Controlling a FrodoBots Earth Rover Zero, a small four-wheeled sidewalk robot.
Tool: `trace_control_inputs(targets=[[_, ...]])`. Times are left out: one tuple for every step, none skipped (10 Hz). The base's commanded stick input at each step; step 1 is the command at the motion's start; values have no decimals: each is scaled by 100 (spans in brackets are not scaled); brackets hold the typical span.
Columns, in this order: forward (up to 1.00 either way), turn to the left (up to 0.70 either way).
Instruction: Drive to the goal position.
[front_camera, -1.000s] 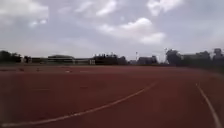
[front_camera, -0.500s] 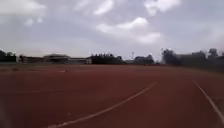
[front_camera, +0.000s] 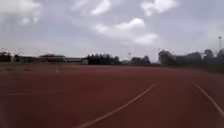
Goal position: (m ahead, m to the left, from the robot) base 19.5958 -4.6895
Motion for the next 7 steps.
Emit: trace_control_inputs(targets=[[45, -27], [45, -27], [45, -27], [45, -27], [45, -27], [45, -27], [45, -27]])
